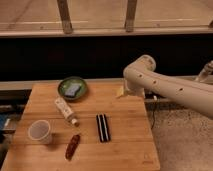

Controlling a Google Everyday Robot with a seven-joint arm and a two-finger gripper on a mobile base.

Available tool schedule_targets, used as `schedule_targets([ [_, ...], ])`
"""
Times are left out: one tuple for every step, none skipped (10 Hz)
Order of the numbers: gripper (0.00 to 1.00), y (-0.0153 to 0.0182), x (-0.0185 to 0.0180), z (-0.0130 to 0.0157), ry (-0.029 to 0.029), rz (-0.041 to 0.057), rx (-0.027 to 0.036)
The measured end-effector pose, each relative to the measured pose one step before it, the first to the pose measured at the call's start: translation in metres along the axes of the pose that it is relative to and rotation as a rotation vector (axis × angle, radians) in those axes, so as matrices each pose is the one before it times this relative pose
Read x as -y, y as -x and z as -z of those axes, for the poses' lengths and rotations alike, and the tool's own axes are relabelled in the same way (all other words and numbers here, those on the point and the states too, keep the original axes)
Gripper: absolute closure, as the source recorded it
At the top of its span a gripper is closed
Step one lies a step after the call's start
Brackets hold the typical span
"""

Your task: Place the eraser in the ceramic cup

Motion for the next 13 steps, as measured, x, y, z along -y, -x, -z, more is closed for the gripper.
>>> schedule_targets([
  [0.20, 0.00000, -0.00003, -0.00001, -0.00001, 0.00007, 0.00000],
  [0.20, 0.00000, 0.00001, 0.00000, 0.00003, -0.00005, -0.00003],
  [0.20, 0.00000, 0.00000, -0.00001, 0.00001, 0.00004, 0.00001],
  [0.20, -0.00002, -0.00007, -0.00004, 0.00003, 0.00006, -0.00008],
  [0.20, 0.00004, 0.00000, 0.00006, 0.00001, 0.00003, 0.00011],
  [0.20, -0.00003, -0.00003, -0.00007, -0.00001, 0.00006, -0.00012],
  [0.20, 0.00002, 0.00000, 0.00008, -0.00004, 0.00005, 0.00014],
  [0.20, 0.00000, -0.00016, 0.00014, -0.00012, 0.00070, 0.00023],
  [0.20, -0.00083, -0.00028, 0.00136, -0.00864, 0.00676, 0.00532],
  [0.20, -0.00429, -0.01025, 0.00113, -0.00868, 0.00972, 0.00198],
  [0.20, -0.00627, -0.01350, 0.00144, -0.01061, 0.01721, 0.00058],
  [0.20, -0.00766, -0.01218, -0.00085, -0.01438, 0.02004, -0.00621],
  [0.20, -0.00649, -0.01789, -0.00017, -0.00735, 0.02588, -0.00476],
])
